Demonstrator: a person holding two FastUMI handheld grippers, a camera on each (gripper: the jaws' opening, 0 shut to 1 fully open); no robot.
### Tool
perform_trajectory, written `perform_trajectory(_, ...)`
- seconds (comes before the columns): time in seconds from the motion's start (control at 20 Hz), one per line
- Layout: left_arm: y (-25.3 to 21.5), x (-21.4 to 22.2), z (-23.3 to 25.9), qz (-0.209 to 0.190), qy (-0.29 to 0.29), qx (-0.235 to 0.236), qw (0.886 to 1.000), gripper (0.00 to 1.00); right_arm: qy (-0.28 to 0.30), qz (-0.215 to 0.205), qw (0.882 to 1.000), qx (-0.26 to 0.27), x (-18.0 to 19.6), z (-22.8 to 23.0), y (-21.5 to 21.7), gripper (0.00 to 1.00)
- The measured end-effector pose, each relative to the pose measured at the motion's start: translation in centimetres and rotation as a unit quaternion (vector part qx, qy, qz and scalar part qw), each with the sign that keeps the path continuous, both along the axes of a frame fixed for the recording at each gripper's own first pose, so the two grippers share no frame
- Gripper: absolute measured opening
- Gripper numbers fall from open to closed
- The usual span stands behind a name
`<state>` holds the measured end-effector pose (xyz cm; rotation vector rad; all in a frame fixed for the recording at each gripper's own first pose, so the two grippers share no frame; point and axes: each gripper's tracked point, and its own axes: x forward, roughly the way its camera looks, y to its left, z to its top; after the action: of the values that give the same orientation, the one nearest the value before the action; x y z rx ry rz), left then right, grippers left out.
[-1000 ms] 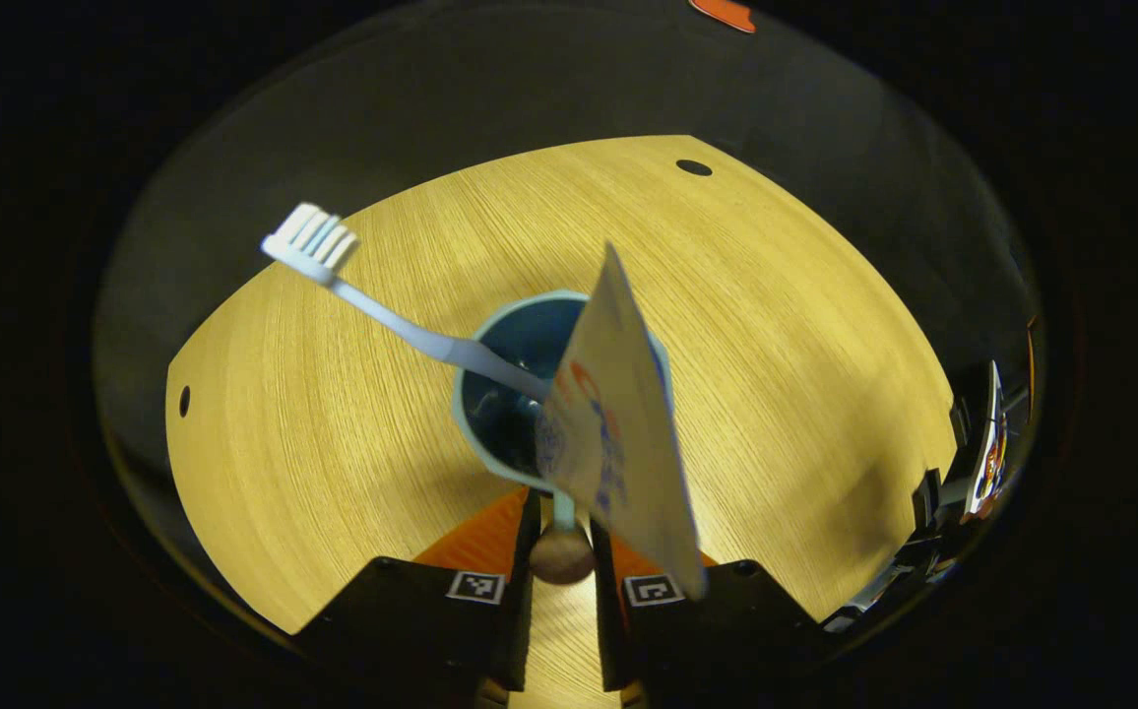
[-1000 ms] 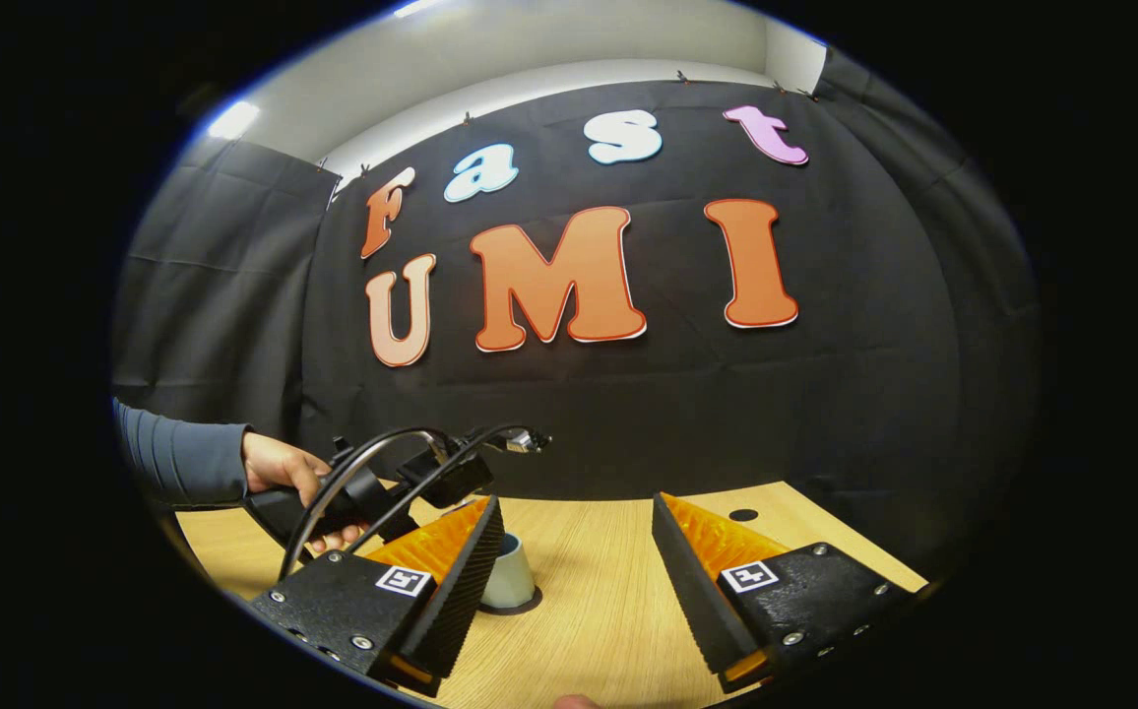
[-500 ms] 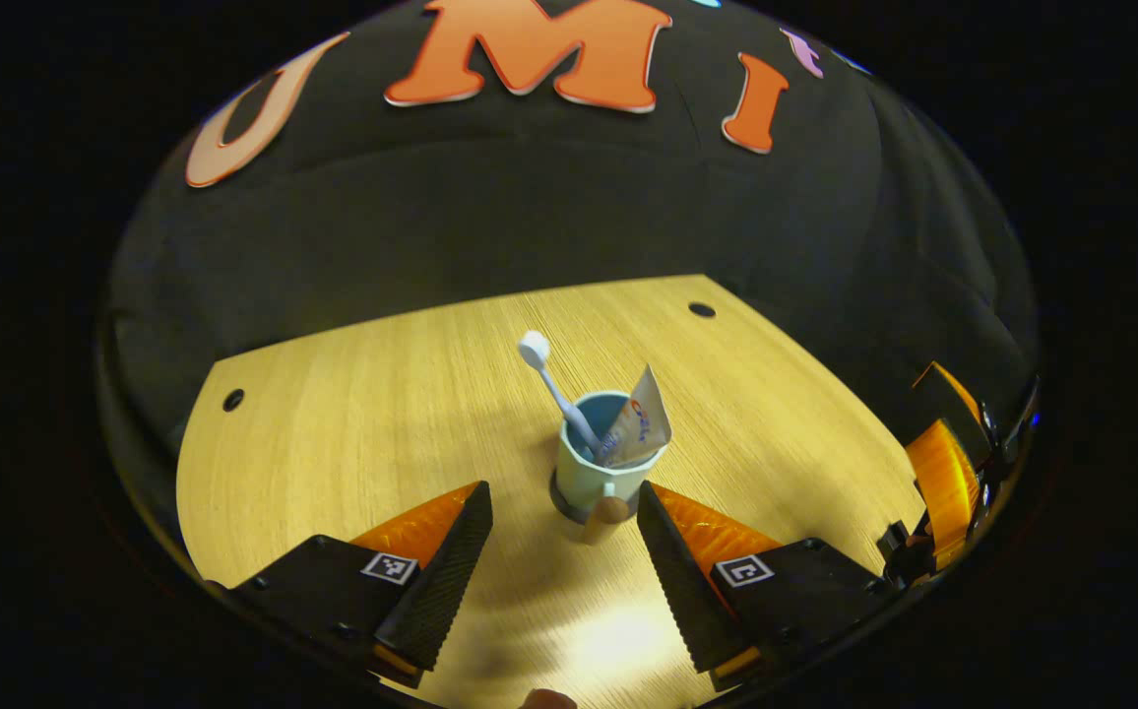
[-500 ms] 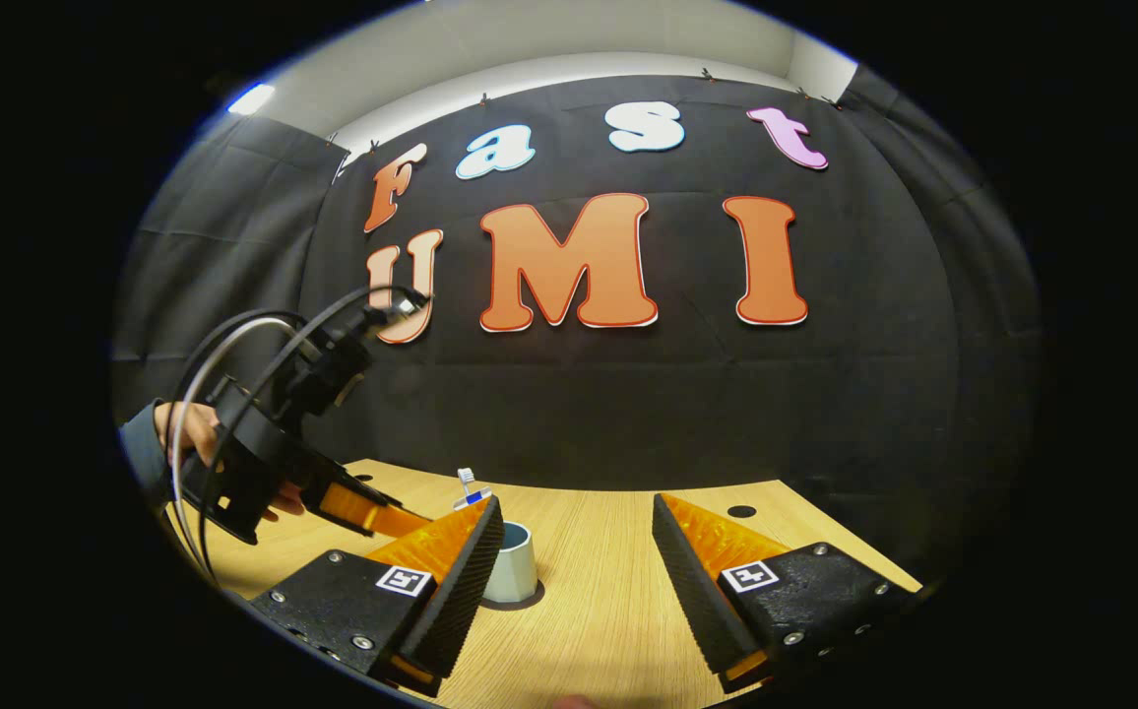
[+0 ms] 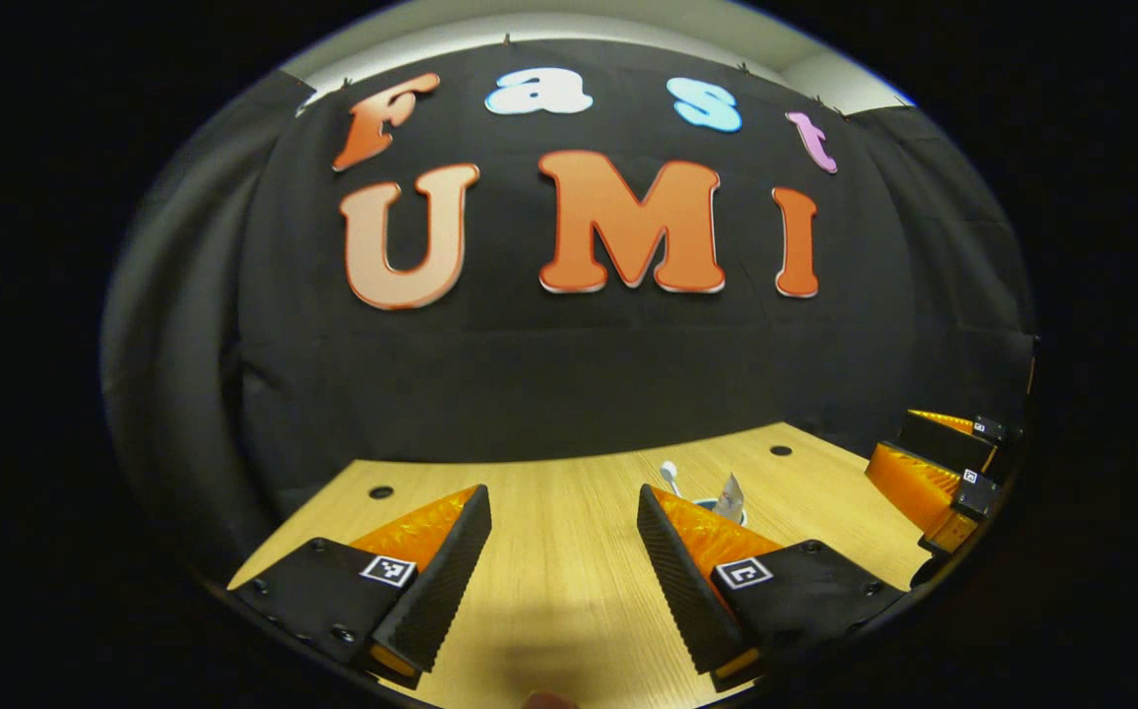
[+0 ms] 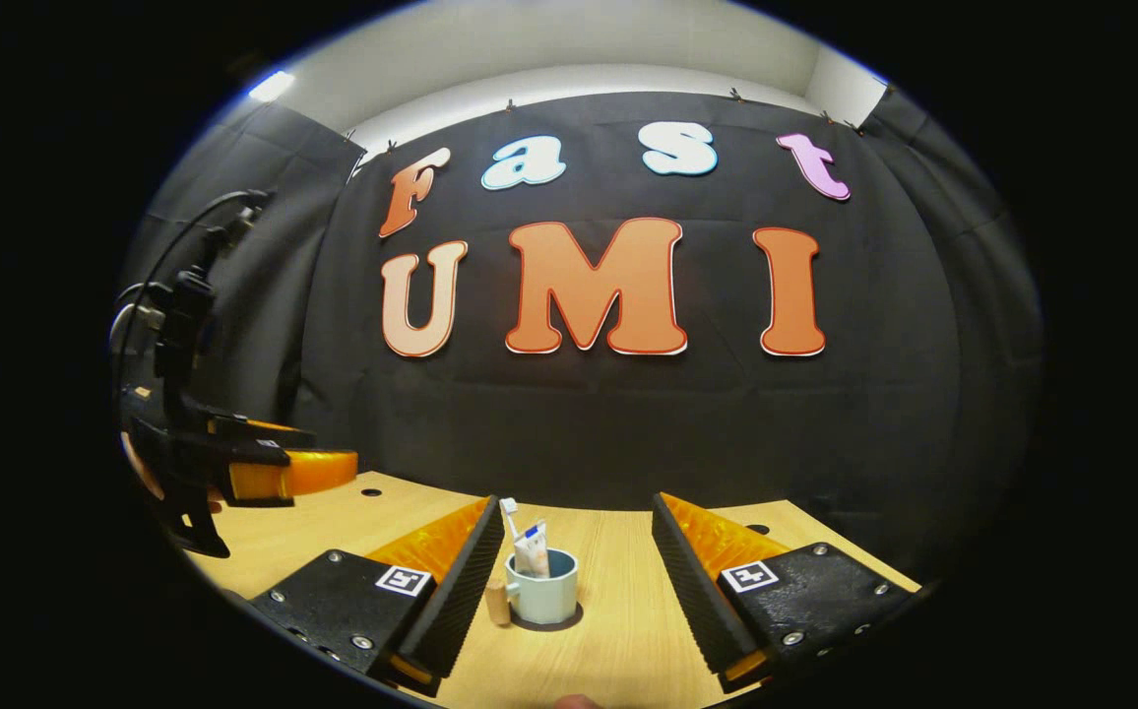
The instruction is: Put the toothbrush and toothpaste on the desktop into the cup, then pick up the cup and place it on the coaster on the desktop.
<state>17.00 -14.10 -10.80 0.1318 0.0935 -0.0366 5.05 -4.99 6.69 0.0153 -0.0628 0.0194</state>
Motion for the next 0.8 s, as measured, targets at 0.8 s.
perform_trajectory(0.8, 4.0, -4.1, 0.7, 0.05, -0.11, -0.027, 0.992, 0.92, -0.029, 0.02, 0.999, 0.002, 0.4, 0.6, 4.3, 0.92)
